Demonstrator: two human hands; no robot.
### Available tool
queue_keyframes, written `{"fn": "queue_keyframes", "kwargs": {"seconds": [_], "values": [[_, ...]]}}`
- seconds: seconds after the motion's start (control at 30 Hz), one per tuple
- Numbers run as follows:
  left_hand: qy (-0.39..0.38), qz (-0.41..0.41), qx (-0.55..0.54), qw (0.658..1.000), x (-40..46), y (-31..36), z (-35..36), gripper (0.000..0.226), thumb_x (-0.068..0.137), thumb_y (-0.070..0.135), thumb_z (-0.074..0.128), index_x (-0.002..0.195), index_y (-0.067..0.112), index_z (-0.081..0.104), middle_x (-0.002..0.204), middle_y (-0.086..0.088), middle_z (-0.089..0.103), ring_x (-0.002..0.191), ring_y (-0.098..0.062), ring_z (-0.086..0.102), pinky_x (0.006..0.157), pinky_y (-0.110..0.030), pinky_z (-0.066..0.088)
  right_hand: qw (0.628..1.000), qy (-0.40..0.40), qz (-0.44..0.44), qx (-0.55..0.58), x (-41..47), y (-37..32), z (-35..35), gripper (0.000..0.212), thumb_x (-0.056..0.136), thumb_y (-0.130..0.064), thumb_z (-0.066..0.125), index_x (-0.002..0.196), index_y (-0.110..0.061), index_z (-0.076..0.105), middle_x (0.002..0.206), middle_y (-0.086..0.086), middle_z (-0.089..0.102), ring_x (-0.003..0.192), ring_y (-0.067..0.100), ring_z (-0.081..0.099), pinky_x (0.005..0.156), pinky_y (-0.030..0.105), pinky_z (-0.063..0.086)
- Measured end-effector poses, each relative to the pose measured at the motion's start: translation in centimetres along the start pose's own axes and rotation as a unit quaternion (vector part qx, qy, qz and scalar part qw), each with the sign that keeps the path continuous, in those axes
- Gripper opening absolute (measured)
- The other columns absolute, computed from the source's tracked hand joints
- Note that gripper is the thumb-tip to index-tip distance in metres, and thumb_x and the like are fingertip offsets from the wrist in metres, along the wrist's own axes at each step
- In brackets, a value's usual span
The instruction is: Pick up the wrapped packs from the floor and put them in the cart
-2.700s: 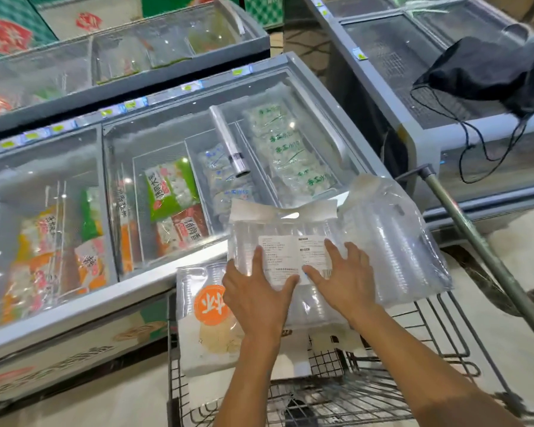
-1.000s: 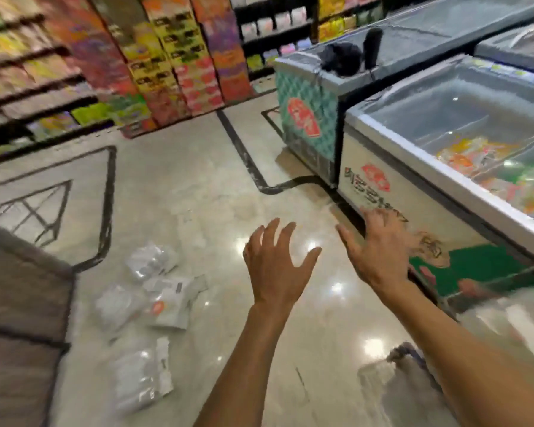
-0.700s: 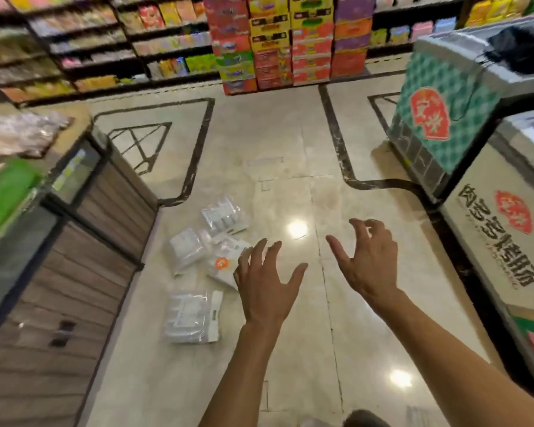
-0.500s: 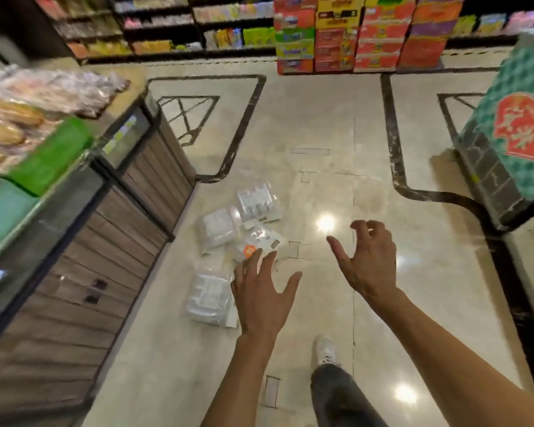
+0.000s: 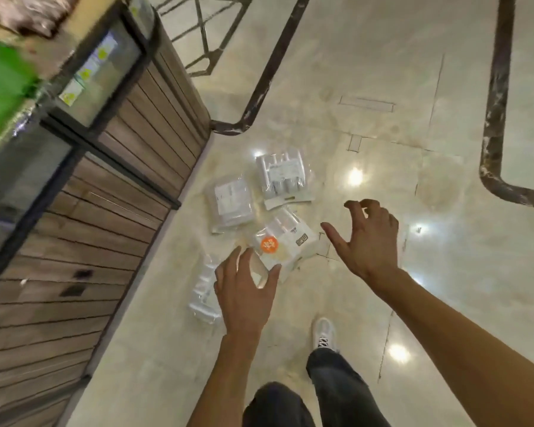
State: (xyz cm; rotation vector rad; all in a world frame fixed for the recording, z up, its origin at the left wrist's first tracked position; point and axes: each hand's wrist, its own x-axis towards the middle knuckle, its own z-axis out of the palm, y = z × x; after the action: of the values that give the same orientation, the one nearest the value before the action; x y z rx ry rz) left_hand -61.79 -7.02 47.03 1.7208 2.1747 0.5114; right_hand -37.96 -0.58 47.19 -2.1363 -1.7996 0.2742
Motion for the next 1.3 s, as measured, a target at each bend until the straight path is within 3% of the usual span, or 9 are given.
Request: {"fn": "queue_keyframes", "kwargs": {"seconds": [0.23, 0.37, 0.53, 0.67, 0.87, 1.0, 1.1, 1.23, 1.3], "values": [[-0.062, -0.028, 0.023, 0.997, 12.0, -9.3, 23.5, 0.068, 0.087, 0.071, 0.057, 0.140, 0.028, 0.056, 0.154, 0.001, 0.047, 0.138, -0.025, 0.044, 0.110, -0.046, 0.039, 0.994, -0.107, -0.020, -0.001, 8.7, 5.7, 25.6, 0.065, 0.088, -0.068, 0.053, 0.127, -0.017, 0.060, 0.126, 0.018, 0.057, 0.105, 0.041, 0.059, 0.097, 0.049, 0.041], [-0.092, -0.048, 0.018, 0.994, 16.6, -17.6, 38.0, 0.074, 0.085, 0.067, 0.066, 0.145, 0.025, 0.052, 0.161, -0.003, 0.037, 0.143, -0.029, 0.037, 0.113, -0.047, 0.037, 0.984, -0.173, -0.029, -0.019, 11.0, 10.2, 42.5, 0.067, 0.087, -0.069, 0.057, 0.132, -0.020, 0.057, 0.131, 0.020, 0.055, 0.110, 0.043, 0.058, 0.099, 0.052, 0.042], [-0.146, -0.110, 0.020, 0.983, 20.2, -26.3, 51.0, 0.087, 0.081, 0.072, 0.067, 0.153, 0.032, 0.038, 0.169, 0.001, 0.016, 0.151, -0.034, 0.021, 0.117, -0.052, 0.034, 0.964, -0.263, -0.020, -0.043, 13.8, 13.9, 57.9, 0.085, 0.083, -0.073, 0.060, 0.153, -0.032, 0.035, 0.153, 0.019, 0.035, 0.129, 0.044, 0.046, 0.105, 0.054, 0.040], [-0.151, -0.121, -0.023, 0.981, 20.8, -29.5, 56.1, 0.097, 0.080, 0.071, 0.069, 0.159, 0.037, 0.026, 0.172, 0.006, -0.007, 0.152, -0.030, 0.025, 0.114, -0.052, 0.039, 0.952, -0.305, 0.010, 0.018, 15.6, 14.6, 64.9, 0.103, 0.073, -0.079, 0.065, 0.157, -0.047, 0.016, 0.156, 0.018, 0.027, 0.130, 0.042, 0.047, 0.104, 0.055, 0.047], [-0.116, -0.125, -0.105, 0.980, 20.8, -29.0, 57.0, 0.098, 0.074, 0.062, 0.082, 0.157, 0.040, 0.033, 0.169, 0.021, -0.009, 0.143, 0.005, 0.007, 0.113, -0.030, 0.028, 0.957, -0.270, 0.086, 0.067, 14.8, 14.2, 65.7, 0.116, 0.061, -0.085, 0.069, 0.155, -0.053, 0.009, 0.140, 0.021, 0.041, 0.115, 0.040, 0.054, 0.096, 0.052, 0.051], [-0.137, -0.097, -0.103, 0.980, 20.5, -25.8, 55.2, 0.096, 0.072, 0.063, 0.082, 0.155, 0.041, 0.037, 0.168, 0.023, -0.005, 0.144, 0.000, 0.015, 0.110, -0.023, 0.023, 0.959, -0.233, 0.145, 0.071, 13.3, 14.8, 61.6, 0.117, 0.057, -0.088, 0.067, 0.154, -0.054, 0.011, 0.135, 0.020, 0.044, 0.115, 0.040, 0.053, 0.096, 0.054, 0.050], [-0.152, -0.058, -0.098, 0.982, 20.5, -21.3, 52.0, 0.095, 0.072, 0.063, 0.082, 0.154, 0.042, 0.038, 0.168, 0.024, -0.006, 0.144, -0.006, 0.018, 0.106, -0.010, 0.014, 0.957, -0.193, 0.195, 0.096, 12.5, 15.7, 55.8, 0.116, 0.058, -0.088, 0.068, 0.154, -0.055, 0.010, 0.135, 0.019, 0.044, 0.114, 0.037, 0.054, 0.096, 0.054, 0.049], [-0.159, 0.033, -0.111, 0.981, 21.4, -12.3, 44.7, 0.095, 0.070, 0.065, 0.082, 0.152, 0.041, 0.041, 0.169, 0.022, -0.004, 0.140, -0.003, 0.017, 0.109, -0.024, 0.021, 0.952, -0.117, 0.255, 0.118, 12.0, 15.5, 43.7, 0.114, 0.062, -0.088, 0.066, 0.154, -0.055, 0.009, 0.136, 0.017, 0.045, 0.118, 0.034, 0.051, 0.099, 0.051, 0.048], [-0.174, 0.072, -0.111, 0.976, 21.7, -6.6, 40.0, 0.094, 0.070, 0.065, 0.082, 0.152, 0.041, 0.042, 0.168, 0.024, -0.004, 0.142, -0.007, 0.020, 0.107, -0.025, 0.024, 0.946, -0.080, 0.289, 0.124, 12.2, 15.3, 36.3, 0.114, 0.061, -0.089, 0.065, 0.154, -0.055, 0.009, 0.135, 0.017, 0.046, 0.116, 0.033, 0.052, 0.099, 0.052, 0.049]]}}
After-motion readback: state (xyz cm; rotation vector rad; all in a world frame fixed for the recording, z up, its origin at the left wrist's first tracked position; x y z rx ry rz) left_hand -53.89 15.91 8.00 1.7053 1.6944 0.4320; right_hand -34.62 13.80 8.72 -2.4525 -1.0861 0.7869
